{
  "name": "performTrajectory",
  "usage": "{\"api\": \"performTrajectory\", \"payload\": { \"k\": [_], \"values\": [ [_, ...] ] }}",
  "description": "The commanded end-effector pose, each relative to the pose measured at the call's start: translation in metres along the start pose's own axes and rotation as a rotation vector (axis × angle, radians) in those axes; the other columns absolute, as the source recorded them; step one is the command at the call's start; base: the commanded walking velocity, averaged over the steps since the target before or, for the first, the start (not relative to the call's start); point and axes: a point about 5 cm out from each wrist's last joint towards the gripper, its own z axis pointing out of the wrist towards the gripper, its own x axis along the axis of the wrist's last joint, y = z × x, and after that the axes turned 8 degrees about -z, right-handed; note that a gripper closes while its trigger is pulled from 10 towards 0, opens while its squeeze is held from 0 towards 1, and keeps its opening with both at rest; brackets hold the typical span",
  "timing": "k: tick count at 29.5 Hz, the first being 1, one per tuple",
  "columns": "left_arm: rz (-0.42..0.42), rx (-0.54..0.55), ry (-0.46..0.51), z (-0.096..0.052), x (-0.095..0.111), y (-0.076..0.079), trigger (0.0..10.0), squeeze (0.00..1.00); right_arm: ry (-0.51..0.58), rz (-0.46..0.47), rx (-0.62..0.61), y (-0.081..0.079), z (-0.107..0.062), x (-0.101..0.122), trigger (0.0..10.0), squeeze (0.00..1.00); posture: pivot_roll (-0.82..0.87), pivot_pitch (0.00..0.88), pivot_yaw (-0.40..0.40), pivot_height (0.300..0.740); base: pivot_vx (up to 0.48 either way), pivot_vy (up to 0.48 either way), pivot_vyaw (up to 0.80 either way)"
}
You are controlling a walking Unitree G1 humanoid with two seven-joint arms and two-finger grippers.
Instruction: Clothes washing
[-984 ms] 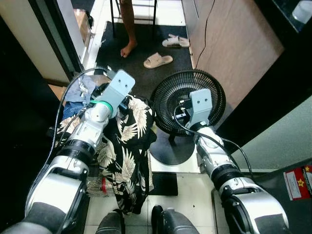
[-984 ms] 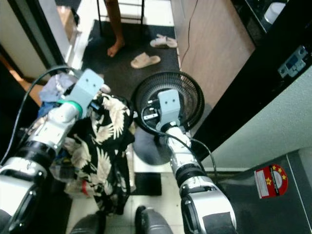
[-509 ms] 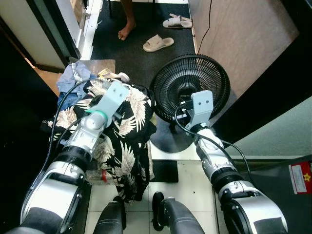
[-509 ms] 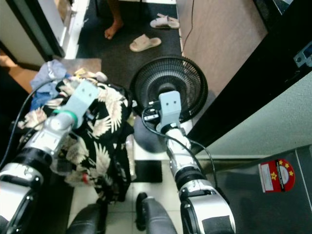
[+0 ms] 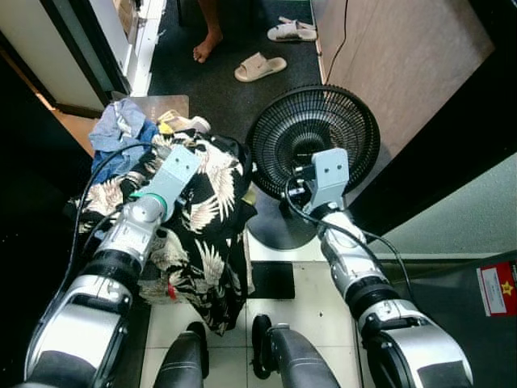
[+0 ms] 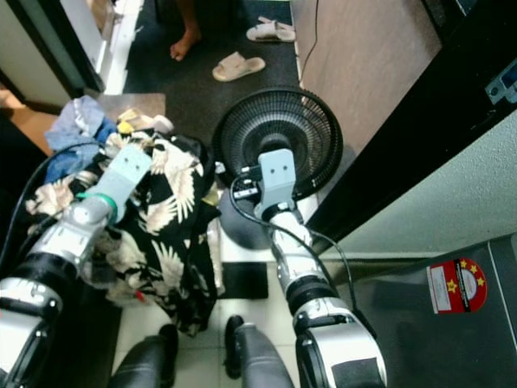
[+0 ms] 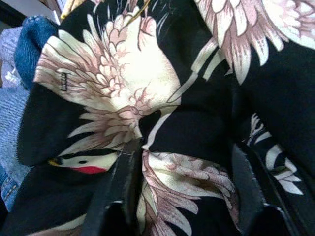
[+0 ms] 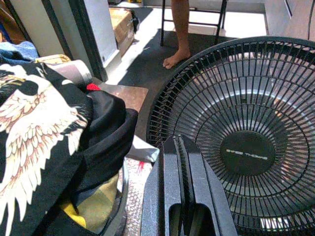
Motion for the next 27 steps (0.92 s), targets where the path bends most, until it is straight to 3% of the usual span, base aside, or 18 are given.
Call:
{"api": "performTrajectory", "payload": {
  "k": [1,9,13,22,23,25,27],
  "values": [
    [-0.028,0.004,-0.058,-0.003,-0.019,0.000,0.0,0.00,-0.039,0.014,0.003,-0.002,-0.006,-0.010,10.0,0.00,0.08,0.319,0.033,0.740,0.000,0.000,0.00],
    [-0.037,0.013,-0.032,-0.003,-0.015,-0.001,0.0,0.00,-0.039,0.012,0.006,-0.001,-0.005,-0.009,10.0,0.00,0.08,0.306,0.031,0.740,0.000,0.000,0.00],
    [-0.065,0.012,0.055,-0.009,-0.003,-0.003,0.0,0.00,-0.019,0.014,0.005,-0.001,-0.001,-0.003,10.0,0.00,0.08,0.275,0.035,0.740,0.000,0.000,0.00],
    [-0.130,0.001,0.250,-0.039,0.029,-0.003,0.0,0.00,0.046,0.021,-0.012,0.003,0.005,0.012,10.0,0.00,0.08,0.224,0.029,0.740,0.000,0.000,0.00],
    [-0.150,-0.010,0.299,-0.045,0.039,-0.001,10.0,0.00,0.069,0.024,-0.013,0.004,0.007,0.017,10.0,0.00,0.08,0.205,0.027,0.740,0.000,0.000,0.00],
    [-0.194,-0.027,0.407,-0.057,0.060,0.002,10.0,0.00,0.116,0.027,-0.018,0.007,0.010,0.028,10.0,0.00,0.08,0.183,0.023,0.740,0.000,0.000,0.00],
    [-0.213,-0.033,0.448,-0.062,0.068,0.003,10.0,0.00,0.133,0.027,-0.020,0.009,0.011,0.032,10.0,0.00,0.08,0.183,0.023,0.740,0.000,0.000,0.00]
  ]
}}
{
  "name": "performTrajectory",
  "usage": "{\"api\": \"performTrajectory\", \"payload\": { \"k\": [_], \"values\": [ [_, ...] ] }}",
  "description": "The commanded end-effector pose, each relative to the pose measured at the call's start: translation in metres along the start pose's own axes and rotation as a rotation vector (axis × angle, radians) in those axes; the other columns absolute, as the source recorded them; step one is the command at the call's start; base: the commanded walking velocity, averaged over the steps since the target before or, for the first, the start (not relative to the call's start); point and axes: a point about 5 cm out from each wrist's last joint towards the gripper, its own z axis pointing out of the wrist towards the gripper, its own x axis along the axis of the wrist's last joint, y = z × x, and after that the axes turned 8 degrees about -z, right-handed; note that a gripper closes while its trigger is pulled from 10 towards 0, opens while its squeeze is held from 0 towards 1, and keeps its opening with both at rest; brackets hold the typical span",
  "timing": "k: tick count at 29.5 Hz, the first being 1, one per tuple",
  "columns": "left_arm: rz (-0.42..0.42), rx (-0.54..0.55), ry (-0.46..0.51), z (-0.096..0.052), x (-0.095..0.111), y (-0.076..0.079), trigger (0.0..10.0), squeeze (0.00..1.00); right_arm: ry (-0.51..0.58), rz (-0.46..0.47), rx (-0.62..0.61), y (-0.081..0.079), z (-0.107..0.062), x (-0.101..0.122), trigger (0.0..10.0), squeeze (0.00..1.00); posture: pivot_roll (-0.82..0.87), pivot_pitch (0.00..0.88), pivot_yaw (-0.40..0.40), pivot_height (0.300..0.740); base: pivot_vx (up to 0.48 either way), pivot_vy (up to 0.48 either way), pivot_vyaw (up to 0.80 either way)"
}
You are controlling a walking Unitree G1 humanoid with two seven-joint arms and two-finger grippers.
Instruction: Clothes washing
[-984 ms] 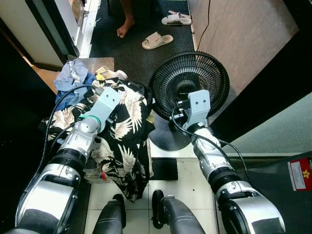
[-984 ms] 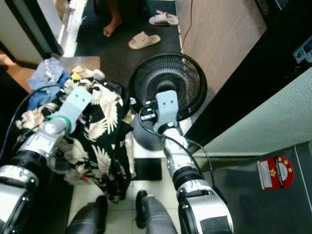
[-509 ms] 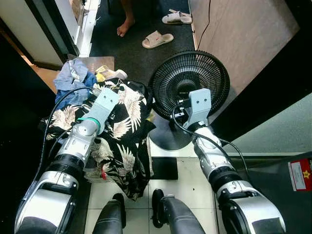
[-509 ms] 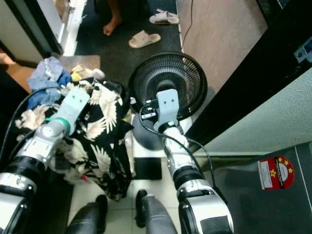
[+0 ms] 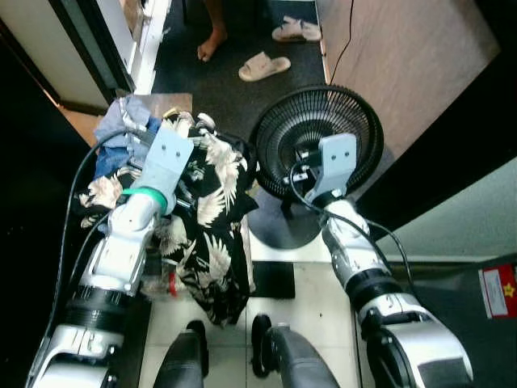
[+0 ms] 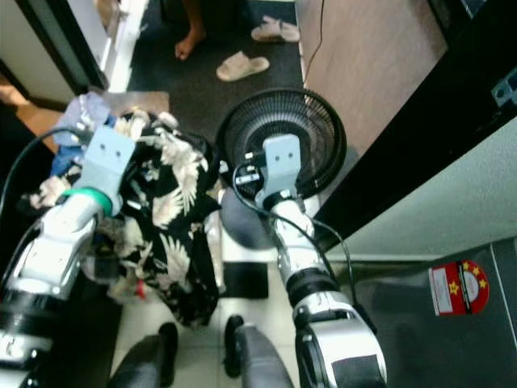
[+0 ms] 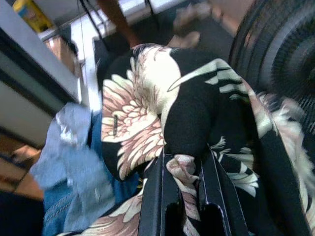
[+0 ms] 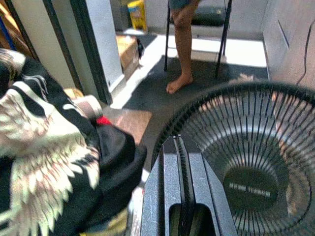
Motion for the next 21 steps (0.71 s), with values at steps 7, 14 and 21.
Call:
{"api": "performTrajectory", "payload": {
  "k": [7,14,21],
  "values": [
    [-0.118,-0.080,0.300,-0.004,0.074,0.024,10.0,0.00,0.115,0.017,-0.020,0.008,0.012,0.030,10.0,0.00,0.07,0.131,0.011,0.740,0.000,0.000,0.00],
    [-0.122,-0.262,0.490,-0.021,0.123,0.059,10.0,0.00,0.269,0.042,0.052,0.007,0.018,0.071,10.0,0.00,0.06,0.092,0.009,0.740,0.000,0.000,0.00],
    [-0.124,-0.304,0.409,-0.026,0.105,0.067,10.0,0.00,0.177,0.044,0.111,0.015,0.007,0.048,10.0,0.00,0.06,0.081,0.002,0.740,0.000,0.000,0.00]
  ]
}}
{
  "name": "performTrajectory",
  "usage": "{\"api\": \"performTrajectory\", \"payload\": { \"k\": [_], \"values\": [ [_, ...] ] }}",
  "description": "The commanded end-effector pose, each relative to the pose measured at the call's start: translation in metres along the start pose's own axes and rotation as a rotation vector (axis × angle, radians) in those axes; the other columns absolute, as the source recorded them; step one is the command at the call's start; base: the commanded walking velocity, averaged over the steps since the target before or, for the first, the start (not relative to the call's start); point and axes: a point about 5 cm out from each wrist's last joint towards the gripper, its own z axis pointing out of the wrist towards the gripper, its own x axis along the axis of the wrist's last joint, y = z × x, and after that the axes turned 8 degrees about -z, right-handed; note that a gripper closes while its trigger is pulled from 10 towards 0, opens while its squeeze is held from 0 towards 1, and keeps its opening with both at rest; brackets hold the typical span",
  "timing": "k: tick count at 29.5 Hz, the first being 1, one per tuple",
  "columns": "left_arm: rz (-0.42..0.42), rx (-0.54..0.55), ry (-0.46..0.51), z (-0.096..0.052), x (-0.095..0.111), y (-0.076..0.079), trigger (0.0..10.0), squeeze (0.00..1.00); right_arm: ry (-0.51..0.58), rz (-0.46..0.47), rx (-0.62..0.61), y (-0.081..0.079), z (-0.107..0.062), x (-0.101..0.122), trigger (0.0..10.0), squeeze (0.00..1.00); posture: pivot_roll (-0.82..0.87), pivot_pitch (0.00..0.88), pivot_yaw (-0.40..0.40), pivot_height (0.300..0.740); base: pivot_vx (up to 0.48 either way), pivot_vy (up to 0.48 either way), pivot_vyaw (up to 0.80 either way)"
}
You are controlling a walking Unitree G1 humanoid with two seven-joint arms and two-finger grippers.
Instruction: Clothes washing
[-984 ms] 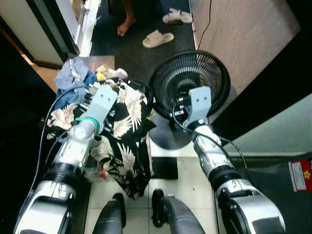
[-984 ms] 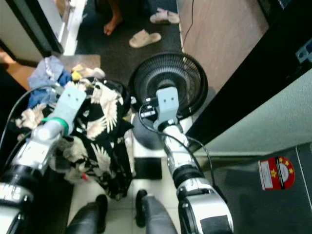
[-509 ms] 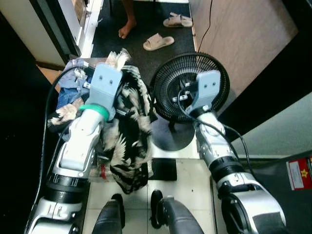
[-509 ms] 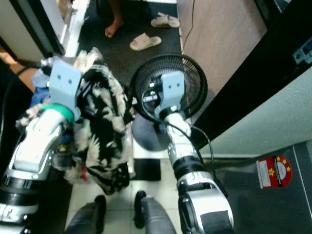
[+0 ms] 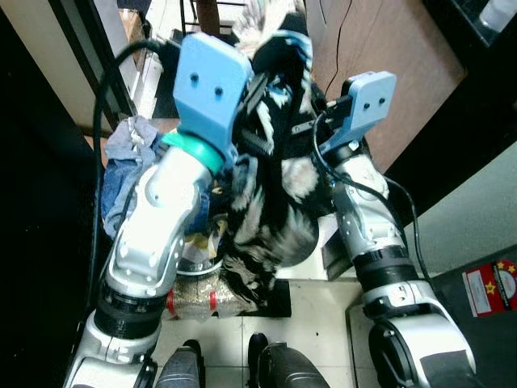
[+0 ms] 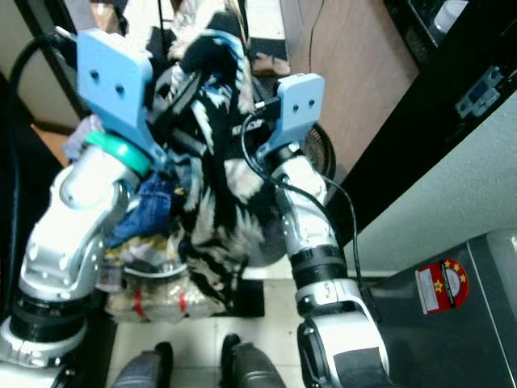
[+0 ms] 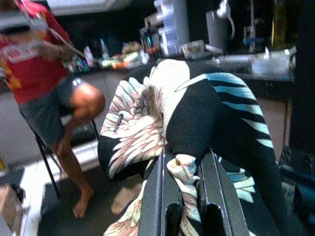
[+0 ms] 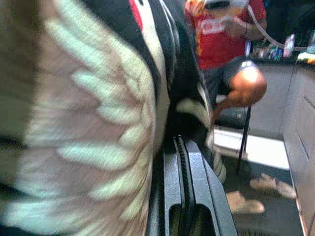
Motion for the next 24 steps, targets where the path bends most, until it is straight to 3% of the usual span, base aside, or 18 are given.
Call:
{"api": "performTrajectory", "payload": {
  "k": [1,2,5,8,11,12,14,17,18,24],
  "values": [
    [-0.001,-0.020,0.007,-0.001,0.003,0.004,10.0,0.00,-0.047,0.023,-0.004,0.001,-0.007,-0.011,10.0,0.00,0.06,0.081,0.002,0.740,0.000,0.000,0.00],
    [-0.008,-0.011,-0.006,-0.002,0.000,0.004,10.0,0.00,-0.109,0.024,-0.004,0.004,-0.018,-0.025,10.0,0.99,0.06,0.080,-0.002,0.740,0.000,0.000,0.00],
    [-0.014,-0.003,-0.020,-0.004,-0.002,0.004,10.0,0.00,-0.183,0.089,0.077,0.001,-0.041,-0.041,10.0,1.00,0.06,0.080,-0.005,0.740,0.000,0.000,0.00],
    [-0.014,-0.004,-0.024,-0.006,-0.003,0.005,10.0,0.00,-0.190,0.126,0.124,-0.001,-0.050,-0.043,10.0,1.00,0.06,0.080,-0.004,0.740,0.000,0.000,0.00],
    [-0.019,-0.005,-0.037,-0.007,-0.003,0.004,10.0,0.00,-0.173,0.251,0.270,-0.001,-0.070,-0.028,10.0,1.00,0.05,0.080,0.002,0.740,0.000,0.000,0.00],
    [-0.019,-0.005,-0.037,-0.007,-0.003,0.004,10.0,0.00,-0.173,0.251,0.270,-0.001,-0.070,-0.028,10.0,1.00,0.05,0.080,0.002,0.740,0.000,0.000,0.00],
    [-0.021,-0.013,-0.043,-0.008,-0.003,0.005,10.0,0.00,-0.179,0.325,0.431,-0.007,-0.080,-0.018,10.0,1.00,0.05,0.079,0.002,0.740,0.000,0.000,0.00],
    [-0.022,-0.016,-0.044,-0.008,-0.004,0.005,10.0,0.00,-0.182,0.349,0.496,-0.010,-0.084,-0.014,10.0,1.00,0.05,0.079,0.001,0.740,0.000,0.000,0.00],
    [-0.023,-0.015,-0.045,-0.008,-0.004,0.006,10.0,0.00,-0.189,0.348,0.571,-0.013,-0.087,-0.011,10.0,1.00,0.05,0.078,0.001,0.740,0.000,0.000,0.00],
    [-0.023,-0.011,-0.047,-0.008,-0.004,0.006,10.0,0.00,-0.207,0.333,0.624,-0.014,-0.087,-0.012,10.0,1.00,0.05,0.078,-0.007,0.740,0.000,0.000,0.00]
  ]
}}
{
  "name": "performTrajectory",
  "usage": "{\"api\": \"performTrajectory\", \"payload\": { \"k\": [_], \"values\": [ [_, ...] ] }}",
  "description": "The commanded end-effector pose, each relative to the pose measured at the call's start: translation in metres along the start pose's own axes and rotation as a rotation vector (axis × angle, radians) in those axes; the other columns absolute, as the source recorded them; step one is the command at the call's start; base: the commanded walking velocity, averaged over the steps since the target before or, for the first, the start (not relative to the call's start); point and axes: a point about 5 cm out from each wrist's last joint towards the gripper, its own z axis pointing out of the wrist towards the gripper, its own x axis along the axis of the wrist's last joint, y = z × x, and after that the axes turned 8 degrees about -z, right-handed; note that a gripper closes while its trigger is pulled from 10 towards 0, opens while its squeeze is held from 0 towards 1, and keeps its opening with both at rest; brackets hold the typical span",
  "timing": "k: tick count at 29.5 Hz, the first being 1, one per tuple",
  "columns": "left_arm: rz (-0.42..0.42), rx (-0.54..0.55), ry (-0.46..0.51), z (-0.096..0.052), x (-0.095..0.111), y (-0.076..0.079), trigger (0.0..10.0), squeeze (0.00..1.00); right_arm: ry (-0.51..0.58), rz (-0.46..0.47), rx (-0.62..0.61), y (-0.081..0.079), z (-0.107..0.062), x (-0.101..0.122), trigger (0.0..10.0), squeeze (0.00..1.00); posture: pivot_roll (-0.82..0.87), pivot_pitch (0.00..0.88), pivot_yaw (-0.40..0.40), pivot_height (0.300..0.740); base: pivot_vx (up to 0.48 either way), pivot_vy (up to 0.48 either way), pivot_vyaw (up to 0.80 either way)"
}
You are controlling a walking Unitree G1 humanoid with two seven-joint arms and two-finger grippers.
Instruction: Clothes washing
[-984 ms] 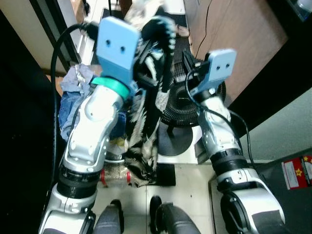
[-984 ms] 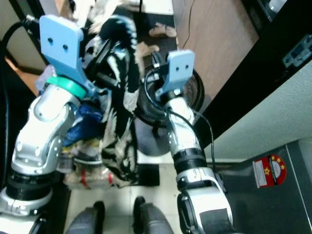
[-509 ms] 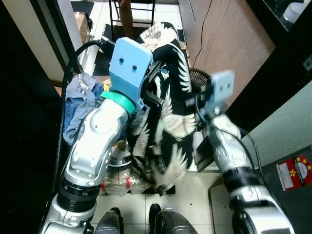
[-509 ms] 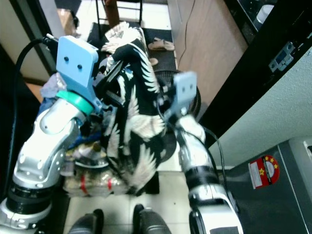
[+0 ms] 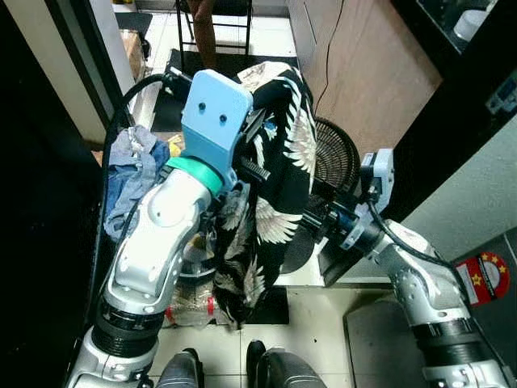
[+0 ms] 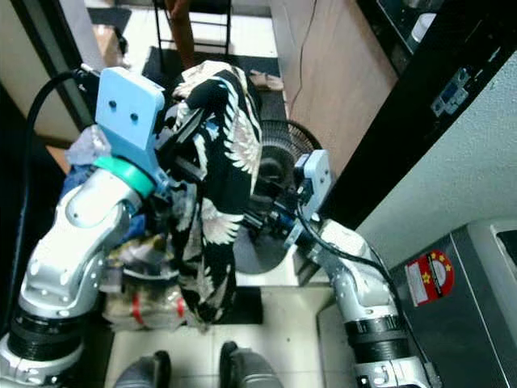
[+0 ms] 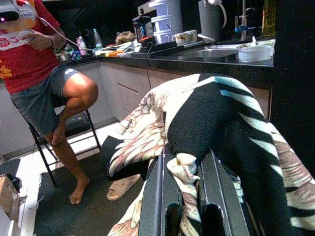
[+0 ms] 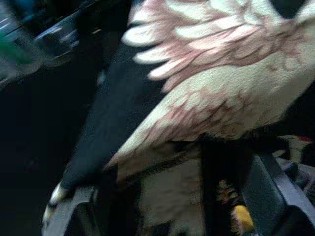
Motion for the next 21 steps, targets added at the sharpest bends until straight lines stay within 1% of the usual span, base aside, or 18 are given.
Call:
{"api": "performTrajectory", "payload": {
  "k": [1,2,3,4,5,6,7,8,9,10,11,12,15,16,18,19,20,21],
  "values": [
    [-0.004,-0.012,0.009,-0.002,0.003,0.003,10.0,0.00,-0.024,0.004,0.006,0.003,0.005,-0.007,10.0,1.00,0.06,0.077,-0.007,0.740,0.000,0.000,0.00],
    [-0.003,-0.009,0.008,-0.002,0.003,0.003,10.0,0.00,-0.029,0.005,-0.004,0.007,0.010,-0.010,10.0,1.00,0.06,0.077,-0.007,0.740,0.000,0.000,0.00],
    [-0.002,-0.006,0.007,-0.002,0.003,0.002,10.0,0.00,-0.033,-0.002,-0.015,0.009,0.023,-0.012,10.0,1.00,0.07,0.077,-0.007,0.740,0.000,0.000,0.00],
    [-0.002,-0.006,0.007,-0.002,0.003,0.002,10.0,0.00,-0.033,-0.002,-0.015,0.009,0.023,-0.012,10.0,1.00,0.07,0.077,-0.007,0.740,0.000,0.000,0.00],
    [-0.001,-0.004,0.006,-0.002,0.003,0.002,10.0,0.00,-0.034,-0.009,-0.020,0.010,0.031,-0.012,10.0,1.00,0.07,0.077,-0.007,0.740,0.000,0.000,0.00],
    [0.001,-0.002,0.006,-0.001,0.003,0.002,10.0,0.00,-0.028,-0.005,-0.006,0.009,0.042,-0.013,10.0,0.00,0.08,0.075,-0.008,0.740,0.000,0.000,0.00],
    [0.002,0.000,0.005,-0.001,0.003,0.002,10.0,0.00,-0.028,-0.003,0.005,0.008,0.052,-0.012,10.0,0.00,0.08,0.075,-0.008,0.740,0.000,0.000,0.00],
    [0.002,0.000,0.005,-0.001,0.003,0.002,10.0,0.00,-0.028,-0.003,0.005,0.008,0.052,-0.012,10.0,0.00,0.08,0.075,-0.008,0.740,0.000,0.000,0.00],
    [0.003,0.001,0.005,-0.001,0.003,0.001,10.0,0.00,-0.027,0.000,0.012,0.007,0.060,-0.012,10.0,0.00,0.08,0.075,-0.009,0.740,0.000,0.000,0.00],
    [0.003,0.001,0.005,-0.001,0.003,0.001,10.0,0.00,-0.027,0.000,0.012,0.007,0.060,-0.012,10.0,0.00,0.08,0.075,-0.009,0.740,0.000,0.000,0.00],
    [0.006,0.006,0.004,-0.001,0.003,0.001,10.0,0.00,-0.024,-0.005,0.012,0.006,0.077,-0.011,10.0,0.00,0.09,0.074,-0.013,0.740,0.000,0.000,0.00],
    [0.006,0.006,0.004,-0.001,0.003,0.001,10.0,0.00,-0.024,-0.005,0.012,0.006,0.077,-0.011,10.0,0.00,0.09,0.074,-0.013,0.740,0.000,0.000,0.00],
    [0.008,0.015,0.003,-0.001,0.004,0.001,10.0,0.00,-0.021,-0.004,0.026,0.002,0.101,-0.008,10.0,0.00,0.09,0.074,-0.017,0.740,0.000,0.000,0.00],
    [0.008,0.015,0.003,-0.001,0.004,0.001,10.0,0.00,-0.021,-0.004,0.026,0.002,0.101,-0.008,10.0,0.00,0.09,0.074,-0.017,0.740,0.000,0.000,0.00],
    [0.010,0.018,0.001,-0.002,0.003,0.001,10.0,0.00,-0.012,-0.007,0.026,0.001,0.114,-0.005,10.0,0.00,0.10,0.073,-0.020,0.740,0.000,0.000,0.00],
    [0.011,0.019,0.000,-0.002,0.003,0.001,10.0,0.00,-0.005,-0.006,0.024,0.001,0.119,-0.004,10.0,0.00,0.10,0.073,-0.020,0.740,0.000,0.000,0.00],
    [0.011,0.019,0.000,-0.002,0.003,0.001,10.0,0.00,-0.005,-0.006,0.024,0.001,0.119,-0.004,10.0,0.00,0.10,0.073,-0.020,0.740,0.000,0.000,0.00],
    [0.012,0.021,-0.001,-0.002,0.003,0.001,10.0,0.00,0.013,0.003,0.019,0.000,0.126,-0.001,10.0,0.00,0.11,0.071,-0.023,0.740,0.000,0.000,0.00]
  ]
}}
